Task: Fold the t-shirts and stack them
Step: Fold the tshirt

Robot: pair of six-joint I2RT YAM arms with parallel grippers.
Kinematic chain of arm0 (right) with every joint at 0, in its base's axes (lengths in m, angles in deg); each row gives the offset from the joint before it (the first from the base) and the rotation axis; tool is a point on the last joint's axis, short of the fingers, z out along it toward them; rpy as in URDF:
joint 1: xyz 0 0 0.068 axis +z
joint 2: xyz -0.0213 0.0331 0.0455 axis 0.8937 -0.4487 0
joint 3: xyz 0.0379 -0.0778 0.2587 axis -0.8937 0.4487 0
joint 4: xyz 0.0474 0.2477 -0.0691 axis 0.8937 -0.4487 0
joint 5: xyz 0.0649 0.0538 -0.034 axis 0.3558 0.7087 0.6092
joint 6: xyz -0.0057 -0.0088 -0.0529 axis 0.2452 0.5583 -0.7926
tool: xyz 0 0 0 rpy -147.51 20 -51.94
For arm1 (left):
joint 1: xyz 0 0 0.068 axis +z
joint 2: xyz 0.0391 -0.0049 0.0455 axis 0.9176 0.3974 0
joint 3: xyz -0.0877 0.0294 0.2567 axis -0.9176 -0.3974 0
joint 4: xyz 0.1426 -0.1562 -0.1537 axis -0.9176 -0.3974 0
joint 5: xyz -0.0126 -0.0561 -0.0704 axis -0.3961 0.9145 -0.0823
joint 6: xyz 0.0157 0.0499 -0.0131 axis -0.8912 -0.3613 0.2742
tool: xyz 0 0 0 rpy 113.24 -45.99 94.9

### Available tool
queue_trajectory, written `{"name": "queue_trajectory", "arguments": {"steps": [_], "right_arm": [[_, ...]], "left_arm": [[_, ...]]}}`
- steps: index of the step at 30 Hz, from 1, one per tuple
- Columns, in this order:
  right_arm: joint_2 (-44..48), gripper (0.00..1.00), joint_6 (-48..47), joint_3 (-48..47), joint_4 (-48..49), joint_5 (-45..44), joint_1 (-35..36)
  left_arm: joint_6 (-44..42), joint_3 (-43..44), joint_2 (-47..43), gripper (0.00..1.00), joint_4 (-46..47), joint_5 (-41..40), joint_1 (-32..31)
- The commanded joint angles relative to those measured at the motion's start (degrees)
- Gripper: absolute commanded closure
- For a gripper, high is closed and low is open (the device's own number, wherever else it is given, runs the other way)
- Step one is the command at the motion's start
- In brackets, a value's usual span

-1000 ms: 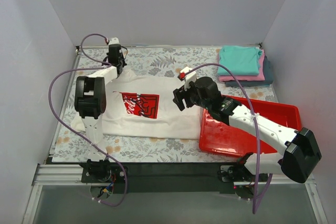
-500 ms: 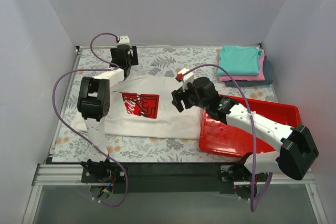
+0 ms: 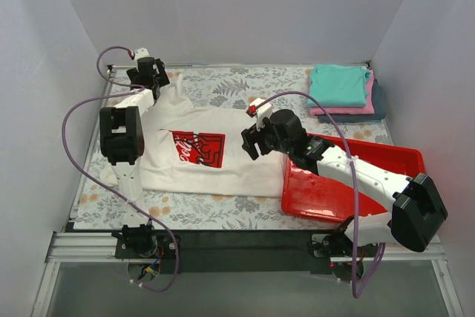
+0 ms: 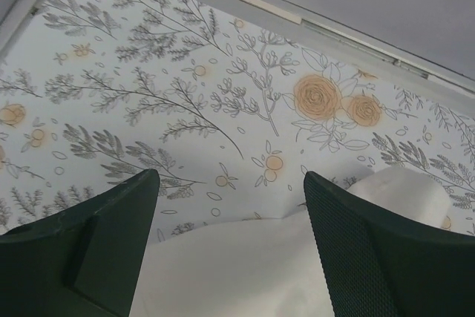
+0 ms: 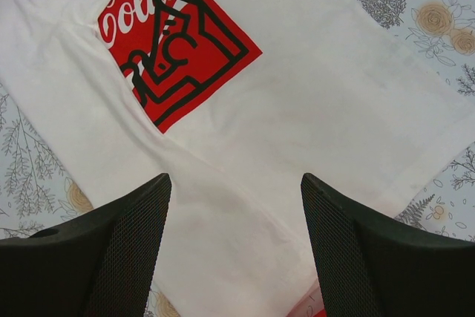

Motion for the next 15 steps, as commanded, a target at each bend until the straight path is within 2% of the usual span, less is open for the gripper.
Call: {"name": "queue_trajectory", "arguments": {"steps": [1,12,15], "right_arm": [[0.07,0.35,0.20,-1.59,1.91,0.46,-0.18],[-0.46,0.35,0.20,-2.03,1.91,0.99,-0.09],[-0.37,0.35,0.20,-2.03,2.00,0.91,-0.18]], "left_arm": [[-0.90,3.01,1.85,0.28,-4.15,1.38,-1.50],[-3.89,6.26,5.45,0.30,-10.13,4.02,-1.59],[-4.16,8.73,7.65,0.41,-12.60,3.24,-1.68]]}}
